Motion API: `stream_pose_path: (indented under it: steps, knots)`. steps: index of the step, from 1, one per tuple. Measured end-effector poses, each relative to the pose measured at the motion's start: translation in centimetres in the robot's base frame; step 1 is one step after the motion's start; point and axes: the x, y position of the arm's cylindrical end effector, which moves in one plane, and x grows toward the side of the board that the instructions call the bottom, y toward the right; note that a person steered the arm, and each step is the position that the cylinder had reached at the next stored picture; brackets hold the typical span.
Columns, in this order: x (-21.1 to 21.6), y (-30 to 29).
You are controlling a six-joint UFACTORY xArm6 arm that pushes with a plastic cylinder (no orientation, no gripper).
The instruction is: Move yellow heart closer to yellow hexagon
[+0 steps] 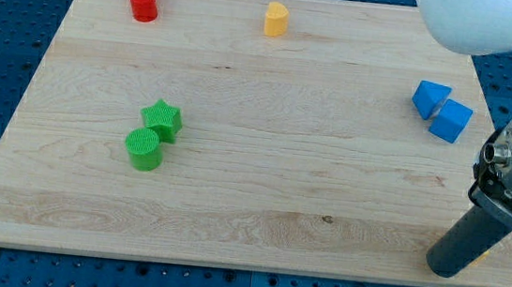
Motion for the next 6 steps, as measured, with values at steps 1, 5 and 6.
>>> stream_pose_path:
  steps: [1,5,6]
  knots:
    - [-0.6,-0.8]
    - [-20.3,-11.6]
    - [-22.6,-18.1]
